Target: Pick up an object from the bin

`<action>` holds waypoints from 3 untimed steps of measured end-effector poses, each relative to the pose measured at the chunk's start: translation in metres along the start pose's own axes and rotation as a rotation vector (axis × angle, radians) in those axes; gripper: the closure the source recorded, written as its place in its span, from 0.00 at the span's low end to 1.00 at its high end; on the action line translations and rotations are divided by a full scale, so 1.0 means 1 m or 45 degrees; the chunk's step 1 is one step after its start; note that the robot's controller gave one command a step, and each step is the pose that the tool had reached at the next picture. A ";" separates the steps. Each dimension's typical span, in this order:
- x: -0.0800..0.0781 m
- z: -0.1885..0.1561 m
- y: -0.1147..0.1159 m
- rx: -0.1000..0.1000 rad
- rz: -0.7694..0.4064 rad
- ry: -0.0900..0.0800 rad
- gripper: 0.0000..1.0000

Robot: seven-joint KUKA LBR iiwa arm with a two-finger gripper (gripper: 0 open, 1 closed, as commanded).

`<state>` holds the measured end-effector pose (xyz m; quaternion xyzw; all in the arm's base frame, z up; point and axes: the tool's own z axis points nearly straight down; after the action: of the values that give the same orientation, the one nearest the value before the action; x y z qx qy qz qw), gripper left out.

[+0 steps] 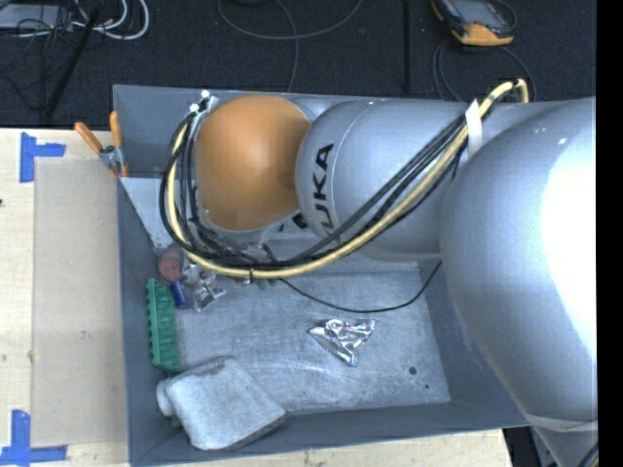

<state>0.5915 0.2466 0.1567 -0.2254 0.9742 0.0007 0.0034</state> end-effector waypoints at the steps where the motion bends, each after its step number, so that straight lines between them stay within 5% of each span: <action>1: -0.026 0.017 -0.018 0.000 -0.169 0.005 1.00; 2: 0.066 0.004 -0.012 -0.003 -0.117 0.016 1.00; 3: 0.063 0.004 -0.013 -0.002 -0.113 0.011 0.00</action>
Offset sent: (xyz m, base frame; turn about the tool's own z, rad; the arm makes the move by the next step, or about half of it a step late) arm 0.0305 -0.0050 -0.0161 -0.1345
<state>0.5406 0.2070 0.1523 -0.2686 0.9632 0.0004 -0.0008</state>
